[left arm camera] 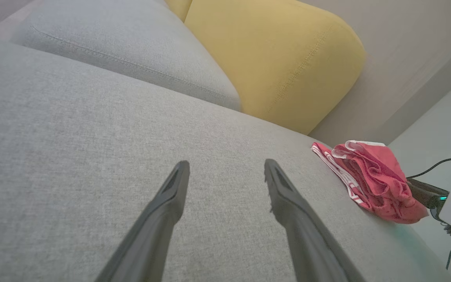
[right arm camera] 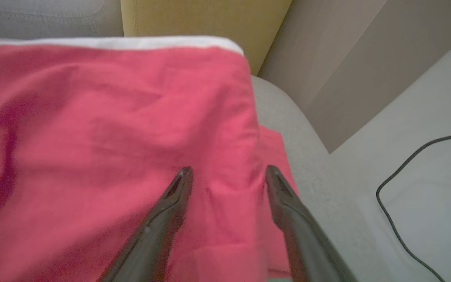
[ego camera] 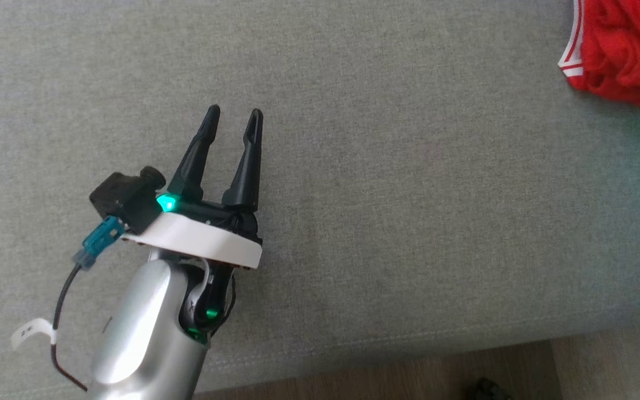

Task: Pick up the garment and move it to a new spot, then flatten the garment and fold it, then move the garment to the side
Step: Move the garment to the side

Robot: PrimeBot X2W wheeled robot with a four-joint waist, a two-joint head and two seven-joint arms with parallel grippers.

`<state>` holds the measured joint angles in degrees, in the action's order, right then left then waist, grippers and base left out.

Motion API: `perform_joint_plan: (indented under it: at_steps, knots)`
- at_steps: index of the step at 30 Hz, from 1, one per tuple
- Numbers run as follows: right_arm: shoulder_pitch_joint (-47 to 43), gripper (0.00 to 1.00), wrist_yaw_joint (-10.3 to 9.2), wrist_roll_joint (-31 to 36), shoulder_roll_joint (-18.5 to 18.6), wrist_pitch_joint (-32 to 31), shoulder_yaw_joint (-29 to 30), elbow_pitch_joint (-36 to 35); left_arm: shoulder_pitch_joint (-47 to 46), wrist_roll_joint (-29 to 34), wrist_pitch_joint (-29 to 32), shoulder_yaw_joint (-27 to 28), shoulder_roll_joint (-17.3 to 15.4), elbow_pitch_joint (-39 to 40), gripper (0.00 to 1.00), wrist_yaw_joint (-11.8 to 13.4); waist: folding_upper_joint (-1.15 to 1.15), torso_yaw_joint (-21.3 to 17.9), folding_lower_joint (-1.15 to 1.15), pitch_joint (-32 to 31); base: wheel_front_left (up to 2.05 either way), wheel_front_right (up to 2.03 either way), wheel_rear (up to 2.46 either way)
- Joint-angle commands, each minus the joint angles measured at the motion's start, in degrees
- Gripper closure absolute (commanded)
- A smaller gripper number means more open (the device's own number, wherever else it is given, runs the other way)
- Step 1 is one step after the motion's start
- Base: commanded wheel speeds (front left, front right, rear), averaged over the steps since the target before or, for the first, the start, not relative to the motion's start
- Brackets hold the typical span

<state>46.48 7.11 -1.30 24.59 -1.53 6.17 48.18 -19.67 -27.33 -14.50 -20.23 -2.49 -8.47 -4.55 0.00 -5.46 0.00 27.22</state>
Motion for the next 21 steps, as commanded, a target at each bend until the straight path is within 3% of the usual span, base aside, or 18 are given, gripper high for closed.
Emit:
perform_joint_plan:
  at_steps: [1, 11, 21]
  knots:
    - [0.18, 0.00, 0.37, 0.87, 1.23, 0.77, 0.63, -2.53, -1.25, -0.16, -0.50, 1.36, -0.39, 1.38, 0.00, -0.19, 0.00, 0.30, 0.00, -1.10, 0.00, 0.00, 0.00]
    - [-2.20, 0.00, 0.37, 3.63, -1.23, 3.31, 1.24, -9.45, 0.73, -2.67, -0.50, 1.93, -0.39, 1.74, 0.00, 0.53, 0.00, 2.52, 0.00, -7.95, 0.00, 0.00, 0.00]
    - [-10.74, 0.00, 0.37, 0.89, -7.24, 5.05, -5.66, -23.51, 4.46, -3.18, -0.50, 5.48, -0.39, 2.57, 0.00, 1.31, 0.00, 5.67, 0.00, -14.24, 0.00, 0.00, 0.00]
